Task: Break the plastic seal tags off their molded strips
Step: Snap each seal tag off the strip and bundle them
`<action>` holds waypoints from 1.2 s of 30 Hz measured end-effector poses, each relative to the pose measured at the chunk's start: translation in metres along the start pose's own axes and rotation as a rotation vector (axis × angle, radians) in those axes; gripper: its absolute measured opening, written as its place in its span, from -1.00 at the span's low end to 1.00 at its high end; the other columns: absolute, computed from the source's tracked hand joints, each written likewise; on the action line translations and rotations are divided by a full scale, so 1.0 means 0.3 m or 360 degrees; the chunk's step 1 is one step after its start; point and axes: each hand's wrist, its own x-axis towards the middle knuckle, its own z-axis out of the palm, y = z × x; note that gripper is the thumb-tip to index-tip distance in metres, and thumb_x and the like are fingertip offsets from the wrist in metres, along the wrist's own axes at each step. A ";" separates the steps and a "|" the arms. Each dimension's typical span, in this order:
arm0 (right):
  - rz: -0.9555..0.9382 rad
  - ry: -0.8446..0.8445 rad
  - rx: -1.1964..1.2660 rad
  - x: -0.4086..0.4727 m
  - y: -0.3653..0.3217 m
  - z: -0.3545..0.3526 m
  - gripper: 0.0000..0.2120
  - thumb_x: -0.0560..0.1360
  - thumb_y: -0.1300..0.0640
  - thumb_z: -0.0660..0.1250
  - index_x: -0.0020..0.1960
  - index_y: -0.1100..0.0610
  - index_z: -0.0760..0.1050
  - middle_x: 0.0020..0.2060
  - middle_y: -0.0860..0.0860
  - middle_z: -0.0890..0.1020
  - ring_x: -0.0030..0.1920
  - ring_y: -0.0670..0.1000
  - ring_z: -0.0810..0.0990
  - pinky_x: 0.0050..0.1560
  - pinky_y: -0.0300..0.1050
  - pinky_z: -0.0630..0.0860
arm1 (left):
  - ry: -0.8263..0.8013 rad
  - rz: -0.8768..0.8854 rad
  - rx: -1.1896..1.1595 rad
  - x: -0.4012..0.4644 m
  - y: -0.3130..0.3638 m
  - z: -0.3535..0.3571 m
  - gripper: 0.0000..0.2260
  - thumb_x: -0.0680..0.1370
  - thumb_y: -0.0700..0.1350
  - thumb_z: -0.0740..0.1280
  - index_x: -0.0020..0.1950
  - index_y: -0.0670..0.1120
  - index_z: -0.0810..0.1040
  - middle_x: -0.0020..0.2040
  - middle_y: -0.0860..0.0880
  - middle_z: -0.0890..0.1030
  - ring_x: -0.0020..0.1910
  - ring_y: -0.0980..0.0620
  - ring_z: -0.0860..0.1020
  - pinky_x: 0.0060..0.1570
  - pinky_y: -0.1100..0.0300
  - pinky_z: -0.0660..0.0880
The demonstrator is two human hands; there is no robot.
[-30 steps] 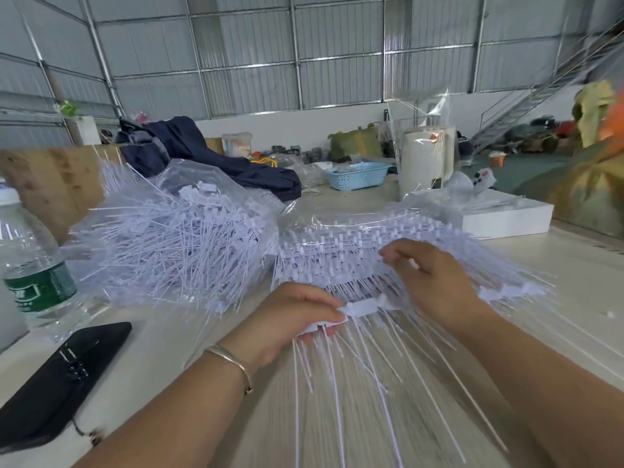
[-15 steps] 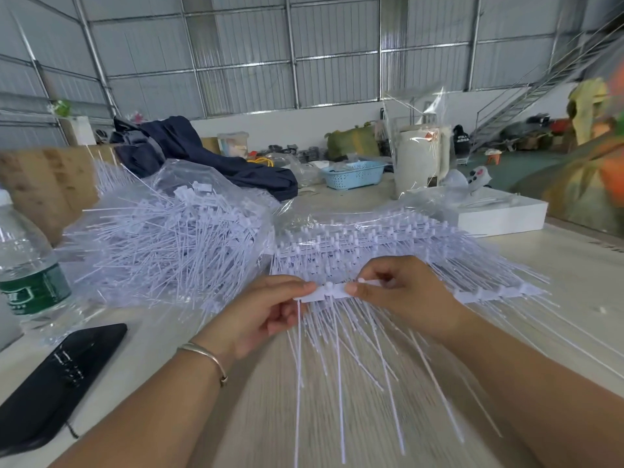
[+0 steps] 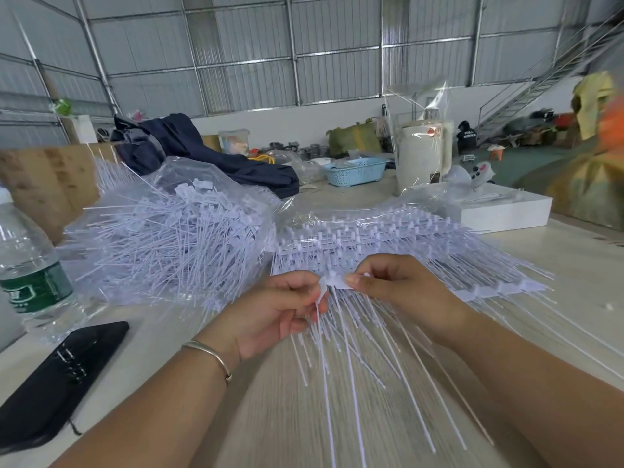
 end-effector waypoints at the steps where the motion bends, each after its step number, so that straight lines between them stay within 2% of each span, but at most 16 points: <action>1: 0.0029 -0.0020 0.0051 -0.002 -0.005 0.000 -0.61 0.38 -0.07 0.41 -0.21 0.29 0.53 -0.34 0.11 0.39 -0.29 0.00 0.33 -0.22 -0.29 0.29 | -0.0048 0.0013 0.0004 -0.001 0.001 0.005 -0.88 0.51 -0.24 0.35 -0.19 -0.08 0.62 -0.28 -0.06 0.59 -0.41 0.13 0.49 -0.42 0.33 0.36; 3: 0.0086 -0.0084 0.0143 -0.005 -0.012 0.000 -0.62 0.35 -0.08 0.43 -0.21 0.27 0.56 -0.29 0.13 0.48 -0.21 0.01 0.43 -0.05 -0.17 0.34 | -0.0143 0.0039 -0.0003 -0.002 0.001 0.014 -0.95 0.51 -0.21 0.34 -0.11 -0.12 0.60 -0.27 -0.04 0.60 -0.39 0.13 0.49 -0.39 0.33 0.38; 5: 0.0126 -0.0144 0.0187 -0.009 -0.013 -0.001 -0.59 0.34 -0.08 0.43 -0.20 0.31 0.54 -0.25 0.17 0.50 -0.15 0.06 0.43 0.01 -0.08 0.34 | -0.0193 0.0045 -0.0008 0.001 -0.001 0.022 -0.92 0.50 -0.18 0.33 -0.03 -0.16 0.54 -0.26 -0.02 0.60 -0.36 0.14 0.50 -0.36 0.33 0.39; 8: 0.0162 -0.0140 0.0206 -0.012 -0.020 -0.003 -0.63 0.31 -0.10 0.43 -0.23 0.23 0.55 -0.32 0.07 0.52 -0.20 0.03 0.43 -0.12 -0.24 0.38 | -0.0193 0.0045 -0.0048 0.009 -0.007 0.034 -0.81 0.48 -0.15 0.38 0.04 -0.18 0.50 -0.19 -0.05 0.58 -0.31 0.11 0.52 -0.31 0.31 0.43; 10: 0.0168 -0.0144 0.0215 -0.014 -0.022 -0.004 -0.59 0.30 -0.12 0.43 -0.20 0.26 0.56 -0.32 0.06 0.55 -0.28 -0.03 0.43 -0.23 -0.33 0.39 | -0.0164 0.0026 -0.0122 0.011 -0.011 0.049 -0.66 0.43 -0.13 0.43 0.14 -0.19 0.46 -0.14 -0.09 0.59 -0.29 0.09 0.55 -0.31 0.28 0.46; 13: 0.0159 -0.0186 0.0218 -0.011 -0.014 0.004 -0.51 0.36 -0.11 0.40 -0.13 0.37 0.54 -0.27 0.19 0.53 -0.29 0.02 0.42 -0.18 -0.21 0.39 | -0.0106 0.0038 -0.0182 0.012 -0.019 0.064 -0.53 0.43 -0.13 0.43 0.26 -0.29 0.43 -0.08 -0.17 0.63 -0.16 -0.04 0.57 -0.21 0.22 0.48; 16: 0.0105 -0.0150 0.0209 -0.008 -0.010 0.023 -0.46 0.38 -0.15 0.41 -0.14 0.39 0.51 -0.31 0.18 0.50 -0.32 -0.01 0.42 -0.17 -0.19 0.40 | -0.0056 0.0054 -0.0161 0.012 -0.024 0.067 -0.52 0.50 -0.15 0.36 0.31 -0.40 0.38 0.08 -0.37 0.52 0.06 -0.23 0.45 -0.09 0.13 0.43; 18: 0.0053 -0.0069 0.0200 -0.004 -0.011 0.039 -0.46 0.38 -0.16 0.40 -0.16 0.38 0.51 -0.35 0.15 0.49 -0.34 -0.03 0.42 -0.20 -0.22 0.40 | -0.0095 0.0065 -0.0212 0.012 -0.017 0.070 -0.60 0.50 -0.12 0.36 0.26 -0.32 0.48 0.05 -0.35 0.58 -0.01 -0.17 0.53 -0.16 0.18 0.46; 20: 0.0014 0.0015 0.0229 0.001 -0.016 0.048 -0.51 0.38 -0.14 0.40 -0.22 0.35 0.51 -0.42 0.08 0.48 -0.38 -0.06 0.40 -0.26 -0.30 0.40 | -0.0190 0.0085 -0.0232 0.012 -0.005 0.071 -0.77 0.49 -0.04 0.40 0.09 -0.11 0.65 -0.08 -0.16 0.67 -0.15 0.01 0.61 -0.23 0.25 0.47; 22: 0.0006 0.0072 0.0261 0.004 -0.021 0.045 -0.56 0.38 -0.12 0.40 -0.27 0.30 0.50 -0.47 0.02 0.45 -0.41 -0.07 0.37 -0.31 -0.33 0.37 | -0.0272 0.0071 -0.0254 0.011 0.006 0.077 -0.80 0.44 0.09 0.46 -0.03 0.01 0.68 -0.17 0.00 0.66 -0.22 0.11 0.60 -0.24 0.29 0.47; 24: 0.0021 0.0113 0.0288 0.003 -0.022 0.036 -0.57 0.36 -0.09 0.44 -0.29 0.30 0.49 -0.49 0.02 0.40 -0.43 -0.06 0.32 -0.34 -0.30 0.32 | -0.0235 0.0042 -0.0262 0.013 0.013 0.069 -0.68 0.35 0.11 0.55 -0.05 -0.05 0.63 -0.21 0.00 0.61 -0.27 0.11 0.56 -0.26 0.28 0.48; 26: 0.0053 0.0159 0.0306 0.000 -0.017 0.027 -0.58 0.34 -0.04 0.47 -0.28 0.34 0.49 -0.52 -0.01 0.34 -0.45 -0.06 0.26 -0.37 -0.29 0.28 | -0.0136 0.0073 -0.0220 0.012 0.011 0.050 -0.71 0.34 -0.01 0.57 -0.15 -0.11 0.54 -0.30 -0.03 0.54 -0.36 0.08 0.50 -0.34 0.27 0.44; 28: 0.0060 0.0210 0.0325 -0.001 -0.013 0.022 -0.65 0.34 0.03 0.50 -0.27 0.33 0.51 -0.54 -0.05 0.33 -0.47 -0.08 0.24 -0.39 -0.34 0.27 | -0.0025 0.0134 -0.0129 0.010 0.008 0.035 -0.83 0.42 -0.14 0.45 -0.27 -0.13 0.49 -0.38 -0.05 0.48 -0.43 0.07 0.44 -0.42 0.28 0.38; 31: 0.0030 0.0282 0.0221 0.000 -0.009 0.024 -0.72 0.34 0.14 0.53 -0.28 0.34 0.53 -0.47 0.06 0.38 -0.45 -0.04 0.28 -0.37 -0.32 0.26 | 0.0129 0.0219 0.0068 0.010 0.003 0.022 -0.84 0.41 -0.24 0.39 -0.35 -0.13 0.49 -0.43 -0.04 0.45 -0.46 0.07 0.41 -0.45 0.32 0.37; 33: -0.0012 0.0308 0.0099 0.000 -0.008 0.024 -0.74 0.36 0.17 0.54 -0.25 0.35 0.55 -0.47 0.06 0.41 -0.46 -0.06 0.28 -0.41 -0.32 0.24 | 0.0182 0.0217 0.0131 0.008 0.002 0.023 -0.85 0.42 -0.22 0.38 -0.36 -0.09 0.54 -0.40 -0.06 0.48 -0.44 0.06 0.42 -0.44 0.32 0.35; 36: -0.0046 0.0351 0.0021 0.000 -0.009 0.017 -0.83 0.36 0.19 0.54 -0.23 0.29 0.62 -0.46 0.03 0.53 -0.45 -0.06 0.34 -0.42 -0.32 0.27 | 0.0226 0.0186 0.0244 0.005 0.002 0.030 -0.89 0.49 -0.19 0.36 -0.25 -0.08 0.59 -0.31 -0.07 0.54 -0.43 0.08 0.43 -0.42 0.26 0.20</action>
